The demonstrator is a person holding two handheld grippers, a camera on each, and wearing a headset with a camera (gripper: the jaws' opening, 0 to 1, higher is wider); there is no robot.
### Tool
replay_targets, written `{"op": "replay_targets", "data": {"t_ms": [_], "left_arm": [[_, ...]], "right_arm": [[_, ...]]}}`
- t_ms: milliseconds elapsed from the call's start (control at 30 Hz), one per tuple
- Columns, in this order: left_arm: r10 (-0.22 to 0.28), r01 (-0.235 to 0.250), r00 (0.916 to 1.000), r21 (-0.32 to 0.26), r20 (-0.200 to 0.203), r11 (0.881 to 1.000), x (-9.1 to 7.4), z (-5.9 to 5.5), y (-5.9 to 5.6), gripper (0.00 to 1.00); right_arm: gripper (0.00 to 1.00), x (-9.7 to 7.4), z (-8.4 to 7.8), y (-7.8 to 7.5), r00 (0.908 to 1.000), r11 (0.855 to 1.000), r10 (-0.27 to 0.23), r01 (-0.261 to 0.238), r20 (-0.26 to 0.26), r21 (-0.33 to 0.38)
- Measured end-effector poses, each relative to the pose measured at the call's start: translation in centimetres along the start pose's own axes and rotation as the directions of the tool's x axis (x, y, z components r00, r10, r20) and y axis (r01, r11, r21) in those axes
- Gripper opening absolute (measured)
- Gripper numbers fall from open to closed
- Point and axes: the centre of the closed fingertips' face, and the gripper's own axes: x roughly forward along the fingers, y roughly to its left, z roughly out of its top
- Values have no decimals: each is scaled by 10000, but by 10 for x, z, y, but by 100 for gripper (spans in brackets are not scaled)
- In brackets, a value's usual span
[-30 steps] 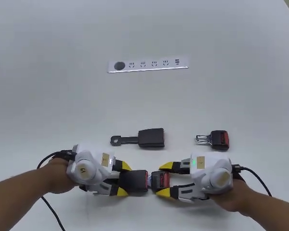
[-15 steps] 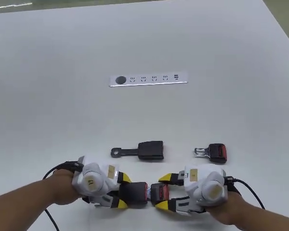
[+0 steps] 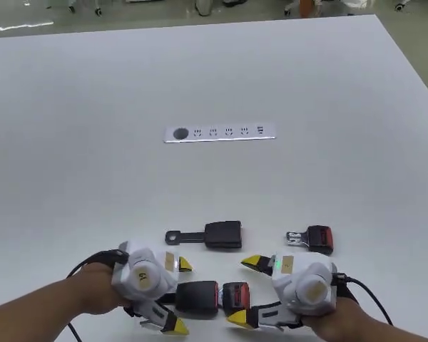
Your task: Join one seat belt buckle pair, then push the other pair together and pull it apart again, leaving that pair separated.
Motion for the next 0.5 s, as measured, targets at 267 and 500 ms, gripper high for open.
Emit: {"op": "replay_targets", "data": {"t_ms": [267, 500], "left_arm": [[558, -529, 9960, -429, 692, 9977, -14, 18, 5, 79], [949, -876, 9887, -666, 1159, 9939, -28, 39, 11, 83]], "right_arm": [[67, -14, 0, -8, 9990, 9982, -377, 365, 243, 471], [70, -32, 1, -19, 9959, 9948, -791, 760, 442, 685]]}}
